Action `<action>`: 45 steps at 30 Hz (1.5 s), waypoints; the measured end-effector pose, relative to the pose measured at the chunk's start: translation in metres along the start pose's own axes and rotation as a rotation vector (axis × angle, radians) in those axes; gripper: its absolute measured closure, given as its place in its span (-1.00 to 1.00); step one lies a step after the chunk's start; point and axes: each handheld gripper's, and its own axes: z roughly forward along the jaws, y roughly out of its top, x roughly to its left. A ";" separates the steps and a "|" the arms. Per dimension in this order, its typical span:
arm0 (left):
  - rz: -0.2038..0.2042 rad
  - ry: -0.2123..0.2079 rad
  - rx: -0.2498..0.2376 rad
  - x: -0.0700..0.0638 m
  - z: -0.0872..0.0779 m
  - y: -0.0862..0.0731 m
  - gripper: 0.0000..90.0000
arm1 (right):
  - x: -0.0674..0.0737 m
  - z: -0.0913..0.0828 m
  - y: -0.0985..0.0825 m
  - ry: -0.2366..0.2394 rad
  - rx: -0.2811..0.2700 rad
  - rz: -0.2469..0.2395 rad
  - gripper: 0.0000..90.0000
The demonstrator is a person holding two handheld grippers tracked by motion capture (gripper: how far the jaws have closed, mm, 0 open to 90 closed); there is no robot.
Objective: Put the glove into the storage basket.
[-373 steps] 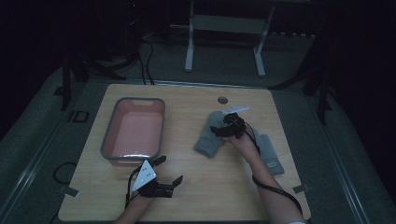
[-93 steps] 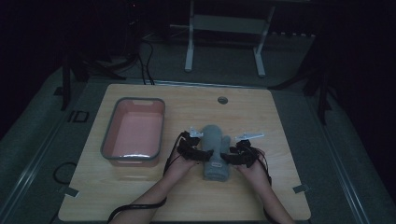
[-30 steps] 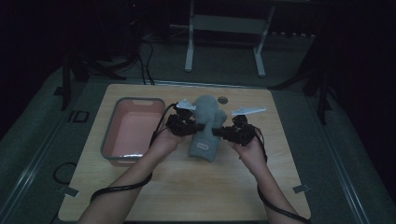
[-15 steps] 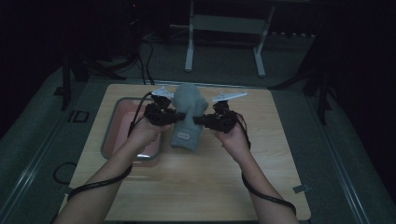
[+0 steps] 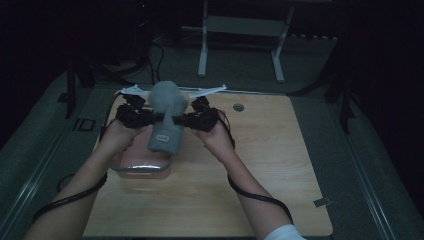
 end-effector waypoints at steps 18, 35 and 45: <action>-0.196 0.058 0.103 0.062 0.034 -0.071 0.75 | -0.006 0.106 -0.018 -0.029 0.167 0.027 0.81; -0.262 0.137 0.293 0.075 0.083 -0.082 0.74 | -0.017 0.152 -0.029 -0.152 0.374 0.036 0.72; -0.232 0.217 0.334 0.074 0.096 -0.085 0.40 | -0.019 0.138 -0.029 -0.105 0.328 -0.003 0.06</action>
